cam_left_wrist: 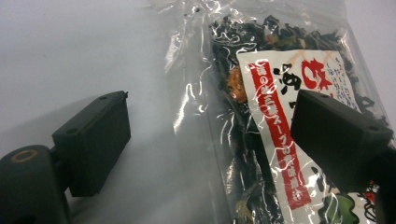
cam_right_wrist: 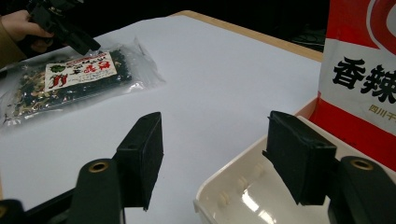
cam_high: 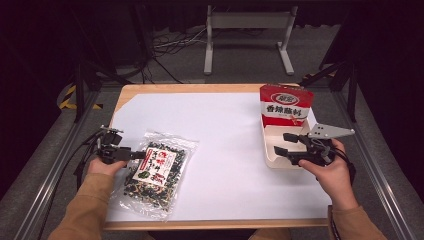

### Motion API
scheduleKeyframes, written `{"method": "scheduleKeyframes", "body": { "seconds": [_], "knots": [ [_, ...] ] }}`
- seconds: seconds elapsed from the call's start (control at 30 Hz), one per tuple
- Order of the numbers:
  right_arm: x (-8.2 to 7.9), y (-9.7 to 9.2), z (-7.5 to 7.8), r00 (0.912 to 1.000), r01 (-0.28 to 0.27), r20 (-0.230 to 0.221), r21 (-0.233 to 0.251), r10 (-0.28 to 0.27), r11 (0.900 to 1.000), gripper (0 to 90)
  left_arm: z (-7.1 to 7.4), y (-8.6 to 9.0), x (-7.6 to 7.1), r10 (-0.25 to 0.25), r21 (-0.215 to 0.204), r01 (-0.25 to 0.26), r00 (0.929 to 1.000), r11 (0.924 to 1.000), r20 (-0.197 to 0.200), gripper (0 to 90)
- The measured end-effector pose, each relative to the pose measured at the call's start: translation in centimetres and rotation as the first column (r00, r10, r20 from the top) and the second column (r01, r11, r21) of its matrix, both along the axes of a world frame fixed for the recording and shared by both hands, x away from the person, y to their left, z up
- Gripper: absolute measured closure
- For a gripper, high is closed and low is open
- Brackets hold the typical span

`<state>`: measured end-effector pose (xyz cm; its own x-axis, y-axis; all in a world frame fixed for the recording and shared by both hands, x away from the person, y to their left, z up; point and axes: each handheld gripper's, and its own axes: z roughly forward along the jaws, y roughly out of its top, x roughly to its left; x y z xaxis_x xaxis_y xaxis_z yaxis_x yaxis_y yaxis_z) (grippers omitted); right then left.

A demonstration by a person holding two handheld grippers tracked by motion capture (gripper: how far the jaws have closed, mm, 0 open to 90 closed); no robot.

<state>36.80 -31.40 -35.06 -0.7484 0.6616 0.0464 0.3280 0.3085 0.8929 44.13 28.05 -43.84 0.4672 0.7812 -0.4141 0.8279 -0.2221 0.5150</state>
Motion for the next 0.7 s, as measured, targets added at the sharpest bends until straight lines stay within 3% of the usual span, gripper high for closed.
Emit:
{"method": "scheduleKeyframes", "body": {
  "seconds": [0.33,0.57,0.7],
  "knots": [
    [0.08,0.18,-0.18,1.0000,0.000,-0.006,-0.003,0.000,1.0000,36.3,-0.05,-0.34,-0.03,-0.021,-0.033,0.020,0.9997,0.9993,-0.014,27.4],
    [0.13,0.27,-0.31,0.9999,-0.004,-0.013,0.004,0.004,1.0000,35.7,-0.01,-0.42,-0.19,-0.003,-0.002,0.003,1.0000,1.0000,-0.007,36.1],
    [0.15,0.29,-0.37,0.9999,-0.002,-0.013,0.001,0.002,1.0000,35.8,0.01,-0.54,-0.34,0.018,0.035,-0.018,0.9998,0.9992,0.007,45.9]
  ]
}}
